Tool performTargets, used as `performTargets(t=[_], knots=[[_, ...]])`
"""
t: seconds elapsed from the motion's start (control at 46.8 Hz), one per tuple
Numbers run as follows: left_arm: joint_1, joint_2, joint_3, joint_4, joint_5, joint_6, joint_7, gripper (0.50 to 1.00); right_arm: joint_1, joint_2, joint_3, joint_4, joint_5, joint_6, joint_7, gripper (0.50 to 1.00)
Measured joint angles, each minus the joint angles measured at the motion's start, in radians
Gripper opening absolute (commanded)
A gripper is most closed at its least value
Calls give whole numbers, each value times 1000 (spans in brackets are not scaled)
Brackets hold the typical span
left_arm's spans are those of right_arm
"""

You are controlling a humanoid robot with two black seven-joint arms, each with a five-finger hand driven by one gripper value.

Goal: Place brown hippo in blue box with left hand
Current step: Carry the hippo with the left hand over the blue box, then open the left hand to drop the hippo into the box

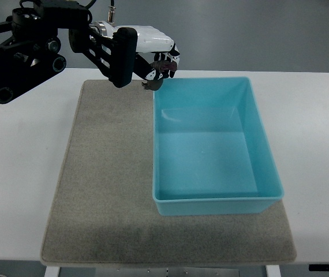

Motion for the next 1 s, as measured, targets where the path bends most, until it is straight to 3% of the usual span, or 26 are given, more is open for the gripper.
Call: performTargets(t=[0.898, 0.962, 1.005], knots=[[80, -100, 2, -24, -7, -2, 5, 500, 0, 0, 0, 0, 0, 0, 0, 936], [85, -100, 2, -24, -8, -1, 4, 535, 0, 0, 0, 0, 0, 0, 0, 936], [87, -100, 2, -24, -8, 0, 3, 589, 0, 0, 0, 0, 0, 0, 0, 936]])
